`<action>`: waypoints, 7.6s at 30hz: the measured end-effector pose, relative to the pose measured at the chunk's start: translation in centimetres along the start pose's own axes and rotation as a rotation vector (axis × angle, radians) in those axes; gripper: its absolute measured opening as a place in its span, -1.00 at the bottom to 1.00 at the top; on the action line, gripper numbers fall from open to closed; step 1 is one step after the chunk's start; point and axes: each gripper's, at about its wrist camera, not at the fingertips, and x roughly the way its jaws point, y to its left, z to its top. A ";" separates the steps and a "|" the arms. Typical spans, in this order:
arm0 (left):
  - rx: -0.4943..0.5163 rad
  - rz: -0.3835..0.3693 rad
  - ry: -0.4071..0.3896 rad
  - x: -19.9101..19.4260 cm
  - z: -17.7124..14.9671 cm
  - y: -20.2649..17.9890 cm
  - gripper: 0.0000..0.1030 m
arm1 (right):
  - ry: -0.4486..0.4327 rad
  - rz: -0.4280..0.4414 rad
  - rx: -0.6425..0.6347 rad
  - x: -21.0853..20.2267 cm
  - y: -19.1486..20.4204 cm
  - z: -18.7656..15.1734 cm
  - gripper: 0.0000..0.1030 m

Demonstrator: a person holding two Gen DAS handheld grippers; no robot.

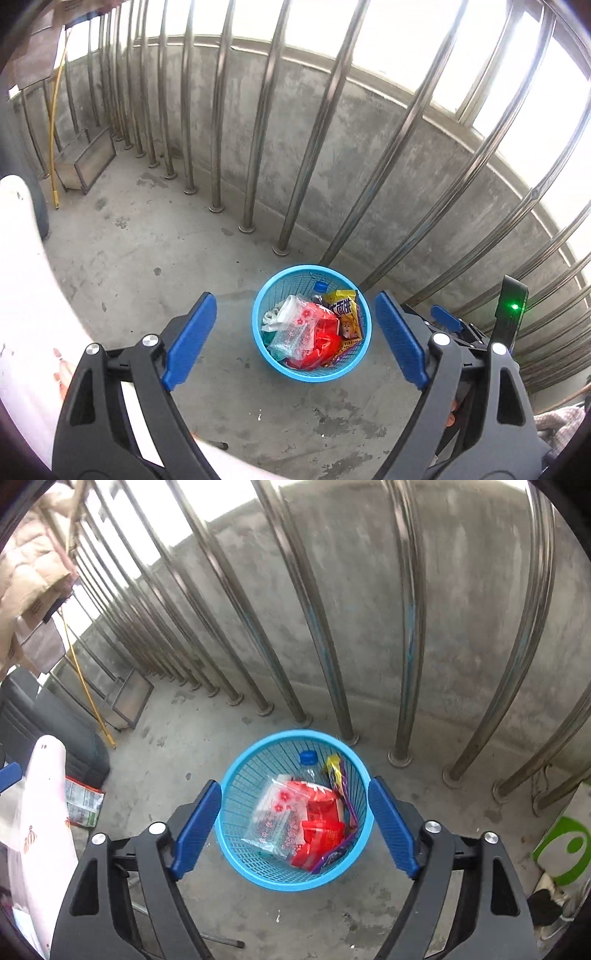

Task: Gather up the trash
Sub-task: 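Move both tools back over the table to the gold pack and blue box, then grasp the blue Mecobalamin box with the right tool while the left tool approaches the gold pack, then grasp the gold LC tissue pack with the left tool while the right tool holds the blue box, then carry the gold pack in the left tool and blue box in the right tool to the basket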

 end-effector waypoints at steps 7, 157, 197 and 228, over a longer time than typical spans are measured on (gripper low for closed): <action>-0.138 0.038 -0.179 -13.1 -4.1 4.4 0.77 | -0.158 -0.044 -0.275 -8.6 8.6 0.1 0.88; -0.464 0.630 0.063 -28.0 -33.4 20.7 0.47 | 0.332 0.379 -0.982 -14.0 34.2 -21.9 0.50; -0.442 0.642 0.027 -28.6 -33.0 18.9 0.05 | 0.337 0.421 -0.936 -14.4 33.5 -21.1 0.35; -0.102 0.465 -0.141 -26.7 -18.1 10.7 0.05 | 0.092 0.289 -0.574 -16.1 20.9 -6.5 0.35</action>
